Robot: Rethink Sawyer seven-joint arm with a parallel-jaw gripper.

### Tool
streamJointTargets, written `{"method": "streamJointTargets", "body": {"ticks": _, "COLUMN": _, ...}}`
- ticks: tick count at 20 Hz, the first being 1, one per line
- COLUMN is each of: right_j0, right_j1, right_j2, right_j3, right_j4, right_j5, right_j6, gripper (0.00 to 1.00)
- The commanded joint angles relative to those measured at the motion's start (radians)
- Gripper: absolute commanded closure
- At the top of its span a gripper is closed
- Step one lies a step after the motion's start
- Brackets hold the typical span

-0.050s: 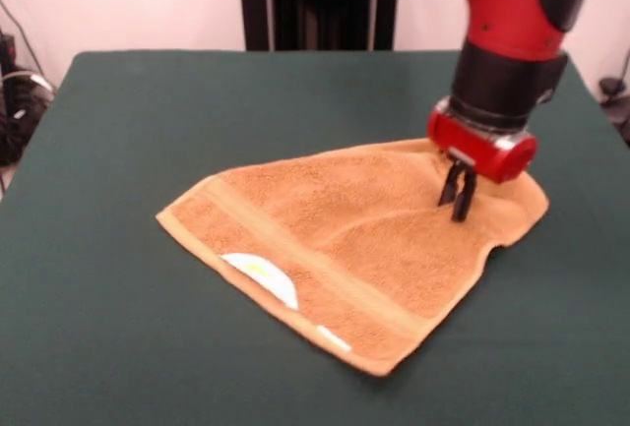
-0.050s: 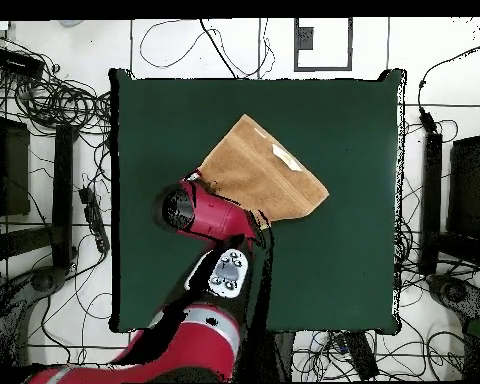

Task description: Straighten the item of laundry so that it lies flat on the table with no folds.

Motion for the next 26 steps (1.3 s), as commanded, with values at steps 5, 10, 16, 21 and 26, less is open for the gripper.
{"method": "streamJointTargets", "body": {"ticks": 5, "right_j0": -0.427, "right_j1": 0.201, "right_j2": 0.507, "right_j3": -0.186, "right_j4": -0.579, "right_j5": -0.369, "right_j6": -0.147, "gripper": 1.0}}
{"method": "streamJointTargets", "body": {"ticks": 10, "right_j0": -0.449, "right_j1": 0.22, "right_j2": 0.543, "right_j3": -0.252, "right_j4": -0.697, "right_j5": -0.3, "right_j6": -0.113, "gripper": 1.0}}
{"method": "streamJointTargets", "body": {"ticks": 16, "right_j0": -0.474, "right_j1": 0.197, "right_j2": 0.579, "right_j3": -0.255, "right_j4": -0.783, "right_j5": -0.257, "right_j6": -0.066, "gripper": 1.0}}
{"method": "streamJointTargets", "body": {"ticks": 21, "right_j0": -0.453, "right_j1": 0.195, "right_j2": 0.552, "right_j3": -0.259, "right_j4": -0.782, "right_j5": -0.258, "right_j6": -0.022, "gripper": 1.0}}
{"method": "streamJointTargets", "body": {"ticks": 26, "right_j0": -0.419, "right_j1": 0.192, "right_j2": 0.501, "right_j3": -0.261, "right_j4": -0.749, "right_j5": -0.275, "right_j6": 0.021, "gripper": 0.0}}
